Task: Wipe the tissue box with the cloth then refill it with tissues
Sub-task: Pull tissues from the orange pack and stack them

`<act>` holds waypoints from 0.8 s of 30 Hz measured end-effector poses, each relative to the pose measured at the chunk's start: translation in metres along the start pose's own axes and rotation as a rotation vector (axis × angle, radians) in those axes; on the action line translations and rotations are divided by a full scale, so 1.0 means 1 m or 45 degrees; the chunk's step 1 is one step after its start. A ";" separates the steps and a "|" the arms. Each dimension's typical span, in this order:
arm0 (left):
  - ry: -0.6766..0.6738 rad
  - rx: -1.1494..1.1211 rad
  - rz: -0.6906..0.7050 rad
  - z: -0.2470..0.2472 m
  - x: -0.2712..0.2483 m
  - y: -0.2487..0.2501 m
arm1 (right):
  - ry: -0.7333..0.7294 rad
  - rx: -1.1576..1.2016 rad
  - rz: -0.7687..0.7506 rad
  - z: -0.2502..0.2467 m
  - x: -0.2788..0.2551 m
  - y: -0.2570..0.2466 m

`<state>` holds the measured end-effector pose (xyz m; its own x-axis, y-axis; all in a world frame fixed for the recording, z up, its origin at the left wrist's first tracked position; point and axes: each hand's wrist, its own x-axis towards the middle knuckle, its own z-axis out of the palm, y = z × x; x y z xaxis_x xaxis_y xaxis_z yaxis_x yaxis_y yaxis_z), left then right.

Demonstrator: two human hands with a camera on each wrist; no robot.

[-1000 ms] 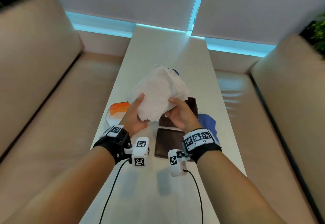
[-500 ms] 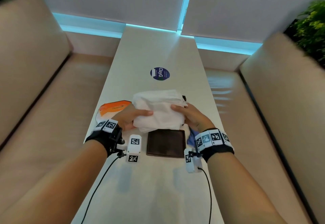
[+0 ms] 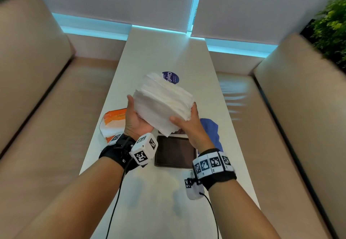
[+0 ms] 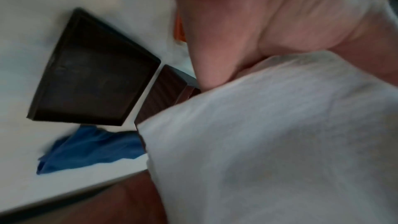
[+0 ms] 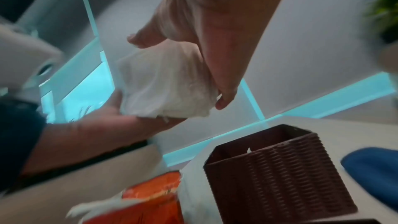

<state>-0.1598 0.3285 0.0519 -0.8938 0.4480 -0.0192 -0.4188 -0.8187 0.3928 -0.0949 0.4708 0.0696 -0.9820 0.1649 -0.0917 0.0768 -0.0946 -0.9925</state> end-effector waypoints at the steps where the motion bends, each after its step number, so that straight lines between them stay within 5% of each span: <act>1: -0.011 0.012 -0.014 -0.001 0.000 -0.001 | 0.021 -0.087 -0.025 0.002 -0.001 -0.001; 17: 0.081 0.064 -0.106 -0.001 -0.005 -0.008 | 0.214 -0.424 -0.558 0.029 -0.015 0.011; 24: 0.140 0.114 -0.115 -0.009 -0.010 -0.007 | 0.131 -0.531 -0.546 0.025 -0.014 0.009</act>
<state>-0.1492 0.3268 0.0412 -0.8674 0.4724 -0.1565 -0.4866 -0.7394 0.4652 -0.0848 0.4428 0.0637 -0.9203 0.1993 0.3367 -0.2405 0.3905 -0.8886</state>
